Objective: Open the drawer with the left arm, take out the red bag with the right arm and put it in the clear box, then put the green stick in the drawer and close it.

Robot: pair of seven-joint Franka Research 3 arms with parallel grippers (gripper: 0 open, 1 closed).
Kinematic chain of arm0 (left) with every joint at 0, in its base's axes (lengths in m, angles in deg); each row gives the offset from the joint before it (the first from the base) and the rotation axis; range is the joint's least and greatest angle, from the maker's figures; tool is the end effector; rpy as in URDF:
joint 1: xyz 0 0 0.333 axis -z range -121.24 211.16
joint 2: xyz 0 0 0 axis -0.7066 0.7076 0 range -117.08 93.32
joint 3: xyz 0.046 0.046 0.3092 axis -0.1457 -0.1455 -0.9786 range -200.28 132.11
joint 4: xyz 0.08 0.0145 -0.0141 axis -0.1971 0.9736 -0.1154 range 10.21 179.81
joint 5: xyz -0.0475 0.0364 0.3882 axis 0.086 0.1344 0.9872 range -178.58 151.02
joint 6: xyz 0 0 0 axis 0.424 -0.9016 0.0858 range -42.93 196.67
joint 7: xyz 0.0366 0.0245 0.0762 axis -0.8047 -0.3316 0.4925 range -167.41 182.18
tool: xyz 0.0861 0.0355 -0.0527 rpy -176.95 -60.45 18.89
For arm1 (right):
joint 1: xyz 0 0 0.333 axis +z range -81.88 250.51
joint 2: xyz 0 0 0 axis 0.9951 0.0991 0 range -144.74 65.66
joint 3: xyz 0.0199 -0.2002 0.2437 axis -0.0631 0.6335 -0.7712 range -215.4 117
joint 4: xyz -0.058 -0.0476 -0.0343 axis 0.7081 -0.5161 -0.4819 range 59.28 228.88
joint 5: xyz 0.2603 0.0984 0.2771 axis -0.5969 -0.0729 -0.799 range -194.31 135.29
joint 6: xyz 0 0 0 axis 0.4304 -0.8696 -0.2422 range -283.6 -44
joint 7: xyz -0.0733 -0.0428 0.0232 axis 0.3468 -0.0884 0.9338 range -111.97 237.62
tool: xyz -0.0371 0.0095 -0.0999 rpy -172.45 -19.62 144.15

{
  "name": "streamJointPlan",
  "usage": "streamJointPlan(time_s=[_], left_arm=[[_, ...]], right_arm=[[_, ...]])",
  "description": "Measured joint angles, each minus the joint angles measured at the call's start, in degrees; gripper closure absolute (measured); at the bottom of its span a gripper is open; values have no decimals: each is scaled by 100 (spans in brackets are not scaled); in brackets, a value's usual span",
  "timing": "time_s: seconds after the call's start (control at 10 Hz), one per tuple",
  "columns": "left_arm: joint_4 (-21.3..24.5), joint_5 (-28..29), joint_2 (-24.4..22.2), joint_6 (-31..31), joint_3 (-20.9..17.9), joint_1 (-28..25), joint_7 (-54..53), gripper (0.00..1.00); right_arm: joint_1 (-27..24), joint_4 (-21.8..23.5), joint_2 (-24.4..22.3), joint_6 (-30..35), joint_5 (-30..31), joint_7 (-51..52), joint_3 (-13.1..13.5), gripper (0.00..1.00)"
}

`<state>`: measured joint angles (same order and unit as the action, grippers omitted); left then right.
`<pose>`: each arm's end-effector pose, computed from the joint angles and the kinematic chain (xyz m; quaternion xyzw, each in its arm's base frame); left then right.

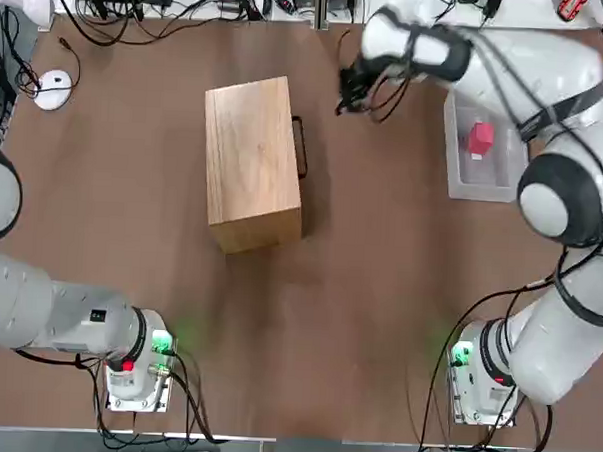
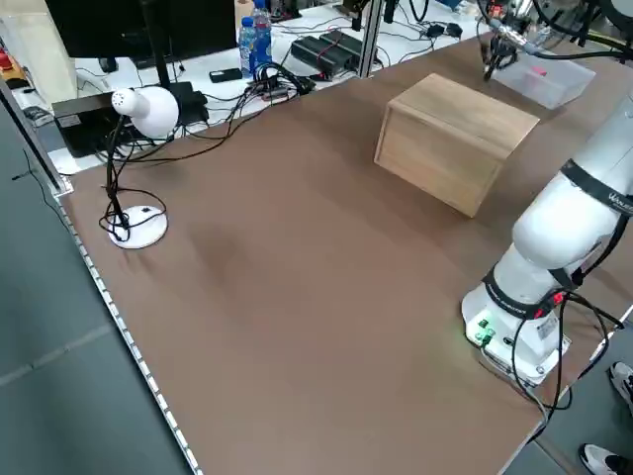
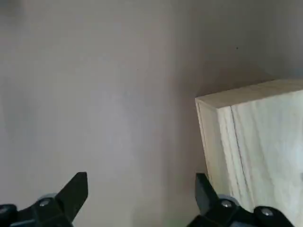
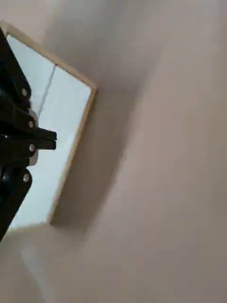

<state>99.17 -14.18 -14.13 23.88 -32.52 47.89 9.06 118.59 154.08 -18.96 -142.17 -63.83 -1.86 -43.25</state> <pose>0.5420 -0.0436 0.6022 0.9996 -0.0245 -0.0123 0.0023 0.5598 0.3343 0.3673 -0.8638 0.4476 0.1581 0.1689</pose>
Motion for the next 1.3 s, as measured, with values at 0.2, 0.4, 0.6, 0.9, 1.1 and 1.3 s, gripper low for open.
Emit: streamJointPlan(time_s=[0.2,0.4,0.6,0.9,1.1,1.3], left_arm=[[-1,0,4,0,-1,-2,0,0],[-2,0,6,0,-2,-5,0,0],[-2,0,8,0,3,-5,0,0],[-4,0,14,5,2,-6,0,0],[-8,0,15,6,2,-6,0,0],[-18,0,16,19,1,-6,0,0]], right_arm=[[-1057,-51,-297,819,690,1531,110,96],[-1830,-349,-563,1501,1615,2760,123,95],[-2244,-927,-808,2070,2622,4174,121,87],[-2756,-1469,-1153,2495,2994,5779,124,52],[-2778,-1533,-1548,2952,3259,5902,87,23],[-2778,-1502,-1834,3084,3410,6132,60,1]])
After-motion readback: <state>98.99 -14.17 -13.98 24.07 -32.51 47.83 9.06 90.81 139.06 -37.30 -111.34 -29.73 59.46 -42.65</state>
